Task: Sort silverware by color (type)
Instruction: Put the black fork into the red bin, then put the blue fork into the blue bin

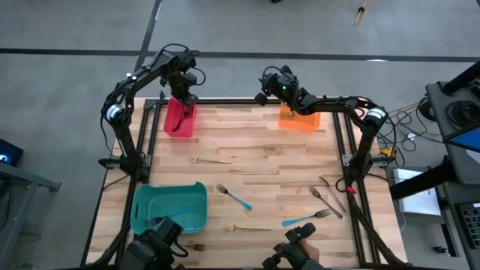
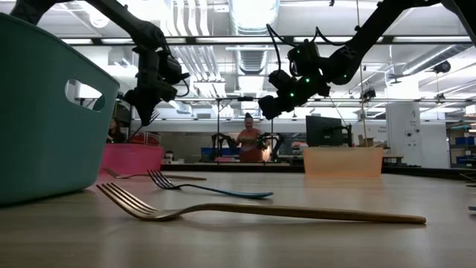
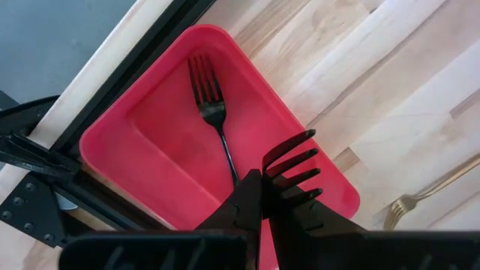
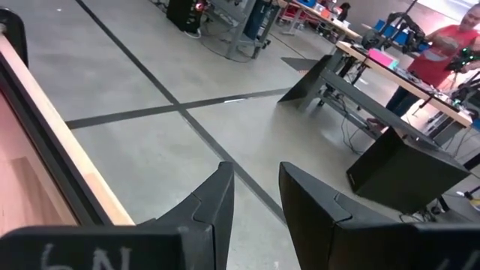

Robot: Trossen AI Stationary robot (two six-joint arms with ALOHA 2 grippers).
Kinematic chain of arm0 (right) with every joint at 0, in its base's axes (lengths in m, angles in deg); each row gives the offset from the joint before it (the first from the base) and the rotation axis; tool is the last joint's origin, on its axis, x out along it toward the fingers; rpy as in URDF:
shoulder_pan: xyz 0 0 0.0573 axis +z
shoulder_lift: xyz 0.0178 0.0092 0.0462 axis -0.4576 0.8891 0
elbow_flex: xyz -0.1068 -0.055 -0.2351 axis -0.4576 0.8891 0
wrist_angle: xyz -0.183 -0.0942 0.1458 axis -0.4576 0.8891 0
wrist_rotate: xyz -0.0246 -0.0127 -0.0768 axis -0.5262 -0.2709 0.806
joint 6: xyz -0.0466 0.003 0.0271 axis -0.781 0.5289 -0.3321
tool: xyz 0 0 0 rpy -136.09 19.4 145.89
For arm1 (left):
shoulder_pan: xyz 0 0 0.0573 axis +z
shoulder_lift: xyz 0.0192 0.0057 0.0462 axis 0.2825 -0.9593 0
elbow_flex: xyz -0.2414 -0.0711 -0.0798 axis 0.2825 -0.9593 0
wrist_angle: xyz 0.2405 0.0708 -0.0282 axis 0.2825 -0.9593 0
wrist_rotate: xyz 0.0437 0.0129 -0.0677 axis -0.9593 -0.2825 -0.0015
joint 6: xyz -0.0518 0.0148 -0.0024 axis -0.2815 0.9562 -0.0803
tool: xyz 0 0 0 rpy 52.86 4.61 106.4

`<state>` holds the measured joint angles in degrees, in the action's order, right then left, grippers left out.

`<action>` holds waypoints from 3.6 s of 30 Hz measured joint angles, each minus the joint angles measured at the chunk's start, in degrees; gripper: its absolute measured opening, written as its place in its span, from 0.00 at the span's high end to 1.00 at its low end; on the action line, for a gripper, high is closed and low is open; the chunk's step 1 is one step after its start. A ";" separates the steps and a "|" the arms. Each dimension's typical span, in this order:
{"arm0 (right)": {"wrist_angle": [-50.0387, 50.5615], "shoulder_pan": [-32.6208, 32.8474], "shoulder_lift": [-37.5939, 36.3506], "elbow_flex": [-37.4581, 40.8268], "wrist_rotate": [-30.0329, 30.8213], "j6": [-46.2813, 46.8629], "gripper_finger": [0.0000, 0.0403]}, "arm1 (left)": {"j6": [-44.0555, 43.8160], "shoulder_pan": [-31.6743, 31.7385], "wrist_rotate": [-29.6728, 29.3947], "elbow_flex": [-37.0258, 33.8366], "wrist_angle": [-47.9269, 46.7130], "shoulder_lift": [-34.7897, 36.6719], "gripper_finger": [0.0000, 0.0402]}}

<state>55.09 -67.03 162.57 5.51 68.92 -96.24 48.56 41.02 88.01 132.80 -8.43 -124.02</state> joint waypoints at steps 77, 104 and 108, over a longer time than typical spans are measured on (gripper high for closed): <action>18.47 8.70 -11.44 0.02 -16.22 15.96 0.76 | -11.95 -20.91 -0.17 -25.30 36.60 35.98 0.84; 31.70 28.76 -12.41 0.02 -16.05 29.65 0.76 | -18.09 -42.20 2.91 -66.48 73.16 55.80 0.84; 31.71 29.67 -12.41 0.02 -16.04 32.14 0.76 | -18.88 -42.42 2.93 -68.23 76.05 55.80 0.84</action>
<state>86.79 -37.36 150.15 5.53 52.89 -64.09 29.68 -1.40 90.93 64.57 67.62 -68.22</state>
